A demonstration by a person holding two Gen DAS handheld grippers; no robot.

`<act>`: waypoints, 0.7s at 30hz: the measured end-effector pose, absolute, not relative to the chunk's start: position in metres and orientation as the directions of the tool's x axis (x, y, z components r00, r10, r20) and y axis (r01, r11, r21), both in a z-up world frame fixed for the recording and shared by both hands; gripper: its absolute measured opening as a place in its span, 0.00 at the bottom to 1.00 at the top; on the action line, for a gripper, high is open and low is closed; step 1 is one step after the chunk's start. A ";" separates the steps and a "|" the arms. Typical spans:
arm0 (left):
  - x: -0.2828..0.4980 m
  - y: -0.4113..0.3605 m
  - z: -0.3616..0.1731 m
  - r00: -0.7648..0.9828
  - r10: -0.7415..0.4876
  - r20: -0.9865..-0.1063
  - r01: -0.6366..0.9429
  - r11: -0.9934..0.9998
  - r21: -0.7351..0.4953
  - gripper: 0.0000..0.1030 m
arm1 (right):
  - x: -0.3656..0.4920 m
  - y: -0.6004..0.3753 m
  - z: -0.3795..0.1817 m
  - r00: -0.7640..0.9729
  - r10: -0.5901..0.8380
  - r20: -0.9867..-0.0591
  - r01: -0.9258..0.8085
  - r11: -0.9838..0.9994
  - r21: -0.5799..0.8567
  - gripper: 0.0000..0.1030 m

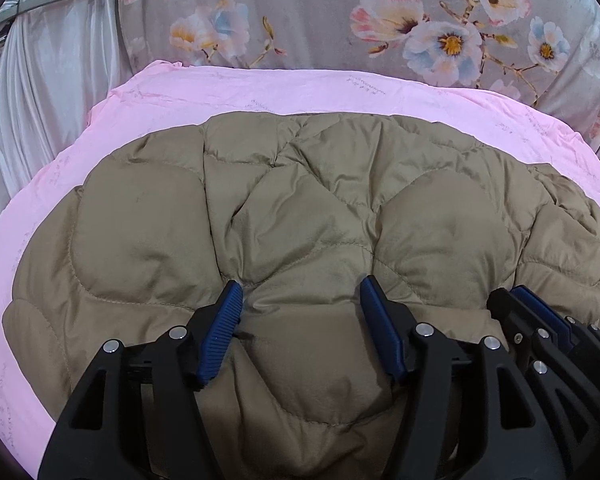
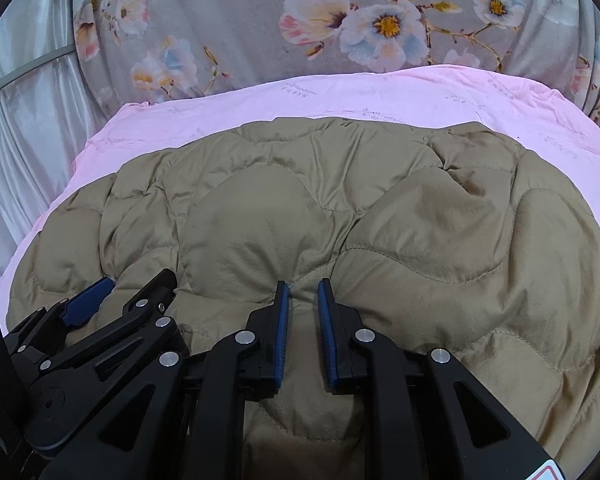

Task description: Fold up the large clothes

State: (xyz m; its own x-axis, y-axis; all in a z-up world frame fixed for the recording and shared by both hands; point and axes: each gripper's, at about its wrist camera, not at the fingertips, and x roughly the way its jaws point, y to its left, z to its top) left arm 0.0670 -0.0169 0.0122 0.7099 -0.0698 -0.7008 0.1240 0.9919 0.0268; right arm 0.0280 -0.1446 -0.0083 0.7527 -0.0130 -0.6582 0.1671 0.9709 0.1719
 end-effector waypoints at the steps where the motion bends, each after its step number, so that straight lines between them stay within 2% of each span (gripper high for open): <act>1: 0.067 -0.017 0.012 0.710 -0.071 -0.701 0.124 0.992 0.026 0.58 | 0.028 -0.145 -0.008 0.752 -0.013 -0.659 0.167 0.971 0.172 0.16; 4: 0.065 -0.013 0.016 0.712 -0.100 -0.695 0.128 0.992 -0.011 0.58 | 0.028 -0.143 -0.008 0.749 -0.023 -0.662 0.169 0.973 0.158 0.16; 8: 0.042 0.021 0.037 0.702 -0.178 -0.690 0.116 0.984 -0.136 0.59 | 0.012 -0.134 0.006 0.756 -0.054 -0.652 0.181 0.975 0.129 0.18; 10: 0.028 0.047 0.049 0.709 -0.185 -0.680 0.084 0.980 -0.179 0.70 | -0.004 -0.130 0.015 0.776 -0.016 -0.631 0.157 0.973 0.169 0.18; 14: 0.016 0.103 0.064 0.717 -0.145 -0.682 -0.018 0.974 -0.227 0.75 | -0.023 -0.113 0.023 0.784 0.039 -0.619 0.090 0.980 0.175 0.17; 18: 0.024 0.144 0.051 0.662 -0.146 -0.735 -0.115 0.950 -0.292 0.77 | -0.021 -0.103 0.014 0.765 0.055 -0.642 0.073 0.983 0.171 0.17; 21: 0.031 0.162 0.030 0.613 -0.206 -0.762 -0.156 0.915 -0.373 0.77 | -0.019 -0.104 0.007 0.754 0.064 -0.654 0.076 0.980 0.184 0.17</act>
State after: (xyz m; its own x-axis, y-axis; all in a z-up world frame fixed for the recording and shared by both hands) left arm 0.0314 0.1620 0.0298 0.6134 -0.2062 -0.7624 -0.1559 0.9147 -0.3728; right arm -0.0185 -0.1043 0.0073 0.7536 0.0642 -0.6542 0.0759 0.9801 0.1835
